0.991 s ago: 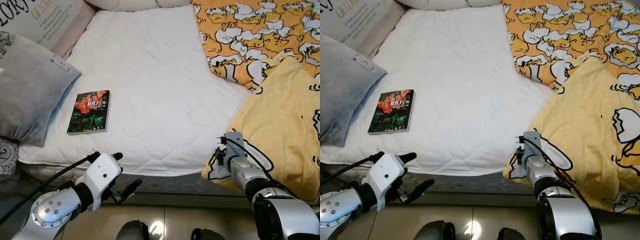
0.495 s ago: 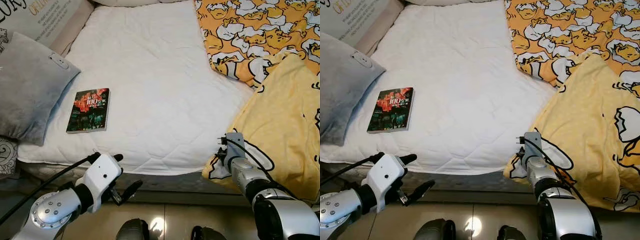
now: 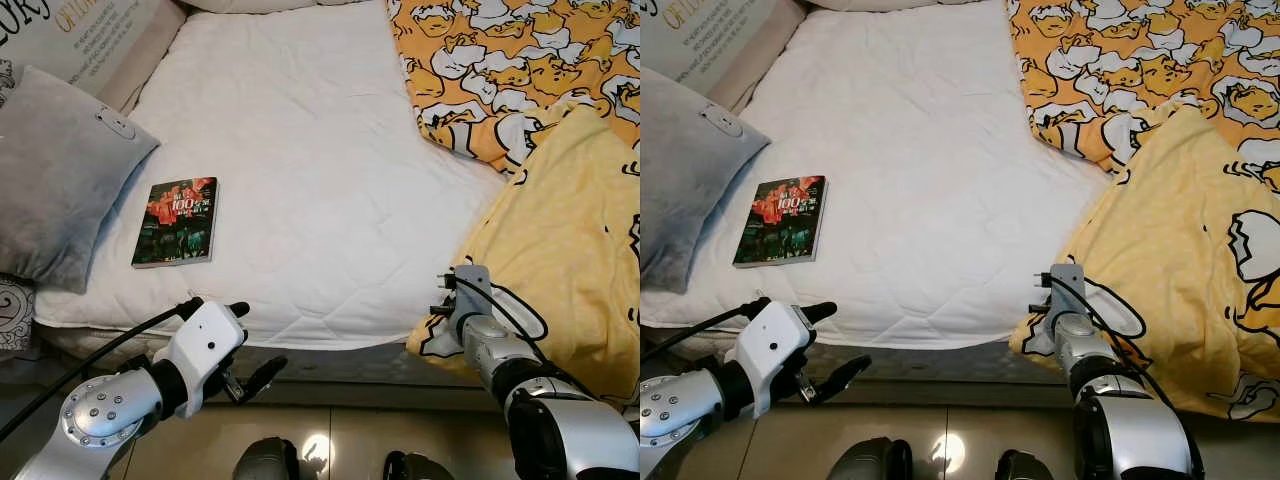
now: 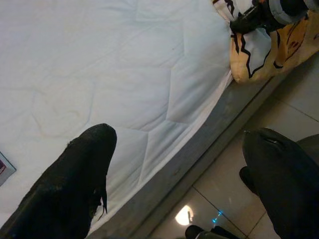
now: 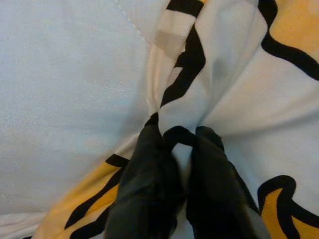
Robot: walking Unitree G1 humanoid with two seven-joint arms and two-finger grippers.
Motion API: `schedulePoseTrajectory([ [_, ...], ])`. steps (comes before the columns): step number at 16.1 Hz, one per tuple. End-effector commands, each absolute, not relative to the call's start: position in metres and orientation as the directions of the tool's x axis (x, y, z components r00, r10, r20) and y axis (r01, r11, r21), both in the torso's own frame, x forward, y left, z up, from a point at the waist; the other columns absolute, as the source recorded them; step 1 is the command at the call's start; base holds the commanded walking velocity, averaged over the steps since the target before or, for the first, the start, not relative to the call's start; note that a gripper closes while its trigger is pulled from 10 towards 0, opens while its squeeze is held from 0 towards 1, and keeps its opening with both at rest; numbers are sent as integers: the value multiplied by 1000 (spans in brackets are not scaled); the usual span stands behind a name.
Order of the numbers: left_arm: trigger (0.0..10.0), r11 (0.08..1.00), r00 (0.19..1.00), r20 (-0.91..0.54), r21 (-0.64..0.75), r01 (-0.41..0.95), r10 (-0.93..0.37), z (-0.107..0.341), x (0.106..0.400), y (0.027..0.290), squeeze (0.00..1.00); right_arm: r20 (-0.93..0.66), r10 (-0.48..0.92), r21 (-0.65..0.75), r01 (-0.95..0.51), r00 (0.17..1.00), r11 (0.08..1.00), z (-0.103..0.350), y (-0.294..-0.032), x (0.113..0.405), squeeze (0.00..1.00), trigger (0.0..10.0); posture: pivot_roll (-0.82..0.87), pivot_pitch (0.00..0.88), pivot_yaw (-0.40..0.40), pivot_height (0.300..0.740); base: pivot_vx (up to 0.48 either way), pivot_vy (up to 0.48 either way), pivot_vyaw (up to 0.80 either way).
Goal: Clean up the room
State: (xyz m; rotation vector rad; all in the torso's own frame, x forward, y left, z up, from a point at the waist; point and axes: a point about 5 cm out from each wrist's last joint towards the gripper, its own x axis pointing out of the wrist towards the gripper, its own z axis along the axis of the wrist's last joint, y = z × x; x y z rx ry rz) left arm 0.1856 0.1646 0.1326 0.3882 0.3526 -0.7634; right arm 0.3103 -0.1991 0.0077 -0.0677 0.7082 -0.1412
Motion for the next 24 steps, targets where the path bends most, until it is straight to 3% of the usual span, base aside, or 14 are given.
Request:
schedulePoseTrajectory([
  [1, 10000, 654, 652, -464, 184, 733, -600, 127, 186, 166, 373, -673, -137, -88, 106, 727, 990, -3, -197, 301, 0, 0, 284, 92, 89, 740, 0, 0, 0],
  [5, 10000, 656, 640, -473, 159, 737, -605, 118, 190, 172, 380, -659, -84, -76, 45, 747, 996, -2, -193, 302, 0, 0, 228, 12, 60, 740, 0, 0, 0],
  [8, 10000, 678, 649, -486, 145, 720, -585, 110, 191, 184, 380, -645, 52, -77, -132, 763, 988, 0, -185, 303, 0, 0, 171, 0, 43, 740, 0, 0, 0],
  [10, 10000, 698, 666, -489, 149, 700, -563, 101, 193, 189, 376, -648, 219, -103, -368, 729, 924, -3, -180, 296, 0, 0, 124, 0, 32, 740, 0, 0, 0],
  [11, 10000, 708, 674, -481, 144, 692, -561, 96, 195, 187, 376, -658, 374, -70, -548, 654, 834, -7, -181, 284, 0, 0, 93, 0, 24, 740, 0, 0, 0],
  [13, 10000, 707, 673, -464, 131, 695, -576, 89, 197, 178, 380, -682, 538, -11, -743, 495, 669, -15, -185, 258, 0, 0, 73, 0, 15, 740, 0, 0, 0],
  [14, 10000, 703, 671, -450, 125, 700, -589, 87, 200, 172, 380, -729, 598, 40, -852, 333, 522, -24, -192, 229, 0, 0, 63, 0, 8, 740, 0, 0, 0],
  [18, 10000, 690, 664, -438, 128, 713, -605, 84, 205, 168, 373, -809, 575, 275, -942, -119, 192, -45, -206, 155, 0, 0, 67, 0, 11, 740, 0, 0, 0],
  [19, 10000, 685, 662, -438, 133, 716, -608, 85, 206, 168, 376, -839, 518, 283, -947, -168, 151, -49, -212, 145, 0, 0, 71, 0, 10, 740, 0, 0, 0],
  [20, 10000, 684, 664, -438, 138, 716, -606, 85, 208, 169, 376, -868, 481, 235, -954, -119, 187, -52, -214, 147, 0, 10000, 75, 0, 10, 740, 0, 0, 0],
  [21, 10000, 684, 665, -438, 143, 716, -605, 85, 208, 170, 373, -876, 473, 223, -946, -89, 234, -53, -214, 148, 522, 10000, 75, 0, 11, 740, 0, 0, 0],
  [22, 10000, 683, 666, -437, 147, 716, -604, 85, 208, 171, 376, -892, 451, 148, -929, 22, 339, -54, -215, 161, 1000, 10000, 76, 0, 12, 740, 0, 0, 0],
  [23, 10000, 681, 666, -438, 149, 717, -604, 85, 208, 171, 376, -896, 432, 78, -922, 102, 380, -51, -216, 174, 1000, 10000, 76, 0, 14, 740, 0, 0, 0],
  [24, 10000, 680, 665, -438, 150, 717, -605, 85, 208, 171, 376, -893, 435, 68, -922, 114, 381, -49, -216, 178, 1000, 10000, 76, 0, 14, 740, 0, 0, 0],
])
